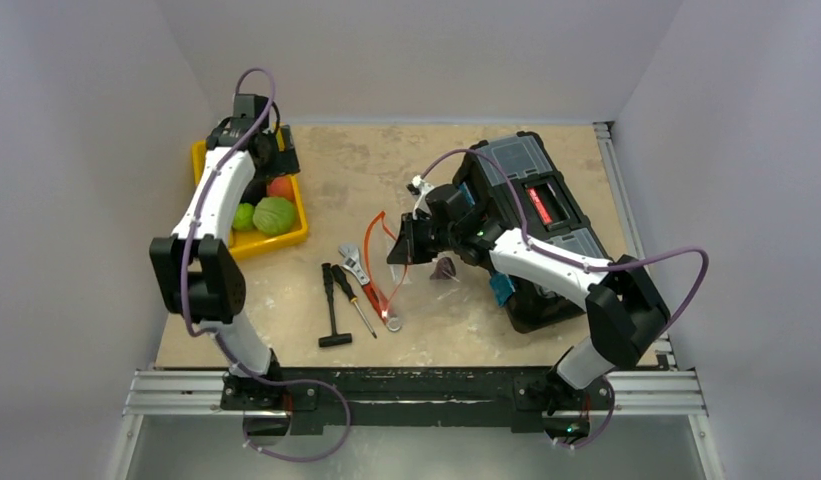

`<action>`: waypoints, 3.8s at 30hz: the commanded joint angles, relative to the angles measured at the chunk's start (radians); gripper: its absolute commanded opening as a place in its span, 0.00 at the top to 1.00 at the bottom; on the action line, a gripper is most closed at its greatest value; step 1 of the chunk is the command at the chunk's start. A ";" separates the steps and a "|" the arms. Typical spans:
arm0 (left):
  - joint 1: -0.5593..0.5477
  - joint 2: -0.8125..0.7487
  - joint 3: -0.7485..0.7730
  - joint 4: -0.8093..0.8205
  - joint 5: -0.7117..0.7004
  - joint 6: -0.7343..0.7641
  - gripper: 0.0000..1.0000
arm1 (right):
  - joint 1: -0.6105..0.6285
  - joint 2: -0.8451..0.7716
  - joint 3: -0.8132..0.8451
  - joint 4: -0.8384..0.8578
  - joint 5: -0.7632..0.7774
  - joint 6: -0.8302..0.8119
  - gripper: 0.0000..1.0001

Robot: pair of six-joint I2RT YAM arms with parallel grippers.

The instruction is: Place the food in the zip-top bag and seal the zipper

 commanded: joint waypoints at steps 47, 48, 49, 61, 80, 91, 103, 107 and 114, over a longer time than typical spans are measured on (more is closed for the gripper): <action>0.070 0.623 0.454 -0.109 0.073 0.070 0.51 | 0.002 0.041 0.095 -0.007 -0.055 -0.060 1.00; 0.070 0.621 0.457 -0.115 0.073 0.069 0.55 | 0.002 0.042 0.095 -0.008 -0.053 -0.059 1.00; 0.071 0.615 0.459 -0.117 0.074 0.067 0.59 | 0.002 0.042 0.097 -0.012 -0.049 -0.058 1.00; 0.074 0.387 0.372 -0.102 -0.004 0.074 0.97 | 0.002 0.054 0.107 -0.013 -0.030 -0.043 1.00; 0.078 -0.123 -0.056 -0.087 0.306 -0.138 1.00 | 0.002 0.079 0.113 0.028 -0.066 0.020 1.00; -0.026 -0.568 -0.448 0.146 0.811 -0.400 1.00 | 0.002 0.048 0.118 0.014 -0.049 0.057 1.00; -0.260 -0.598 -0.636 0.378 0.732 -0.568 1.00 | 0.034 -0.020 0.108 0.013 -0.022 0.102 1.00; -0.275 -0.579 -0.707 0.422 0.718 -0.585 1.00 | 0.038 -0.036 0.118 0.008 -0.017 0.110 1.00; -0.282 -0.609 -0.724 0.308 0.612 -0.505 1.00 | 0.042 -0.069 0.137 -0.001 0.000 0.120 1.00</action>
